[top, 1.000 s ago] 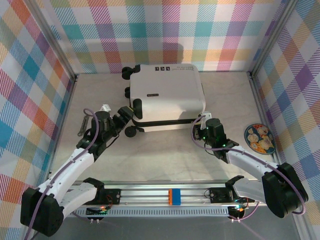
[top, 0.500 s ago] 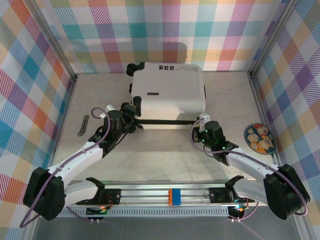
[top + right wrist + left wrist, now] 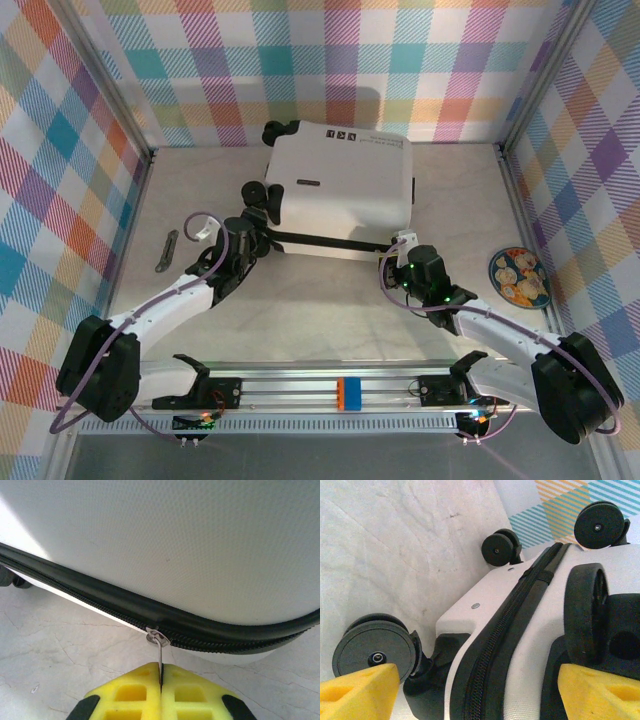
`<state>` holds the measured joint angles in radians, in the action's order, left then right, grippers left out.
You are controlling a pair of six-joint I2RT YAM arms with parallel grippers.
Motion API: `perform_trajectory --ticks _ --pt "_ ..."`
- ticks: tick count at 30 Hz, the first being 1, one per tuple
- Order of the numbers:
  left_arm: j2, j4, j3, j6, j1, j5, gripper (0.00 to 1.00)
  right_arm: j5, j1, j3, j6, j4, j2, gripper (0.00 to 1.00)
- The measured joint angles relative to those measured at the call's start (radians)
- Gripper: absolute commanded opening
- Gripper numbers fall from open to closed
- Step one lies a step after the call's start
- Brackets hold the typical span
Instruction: Pack the luggage
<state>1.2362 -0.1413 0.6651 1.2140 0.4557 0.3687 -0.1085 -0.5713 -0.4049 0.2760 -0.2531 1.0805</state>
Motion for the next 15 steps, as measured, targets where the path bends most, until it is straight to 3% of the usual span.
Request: perform_trajectory --ticks 8,15 --pt "-0.002 -0.025 0.003 -0.042 -0.014 -0.068 0.82 -0.005 -0.002 0.018 0.000 0.016 -0.042 0.00" --pt "-0.047 -0.075 0.006 -0.051 -0.018 -0.126 0.75 -0.007 -0.005 0.025 0.000 0.038 -0.064 0.00"
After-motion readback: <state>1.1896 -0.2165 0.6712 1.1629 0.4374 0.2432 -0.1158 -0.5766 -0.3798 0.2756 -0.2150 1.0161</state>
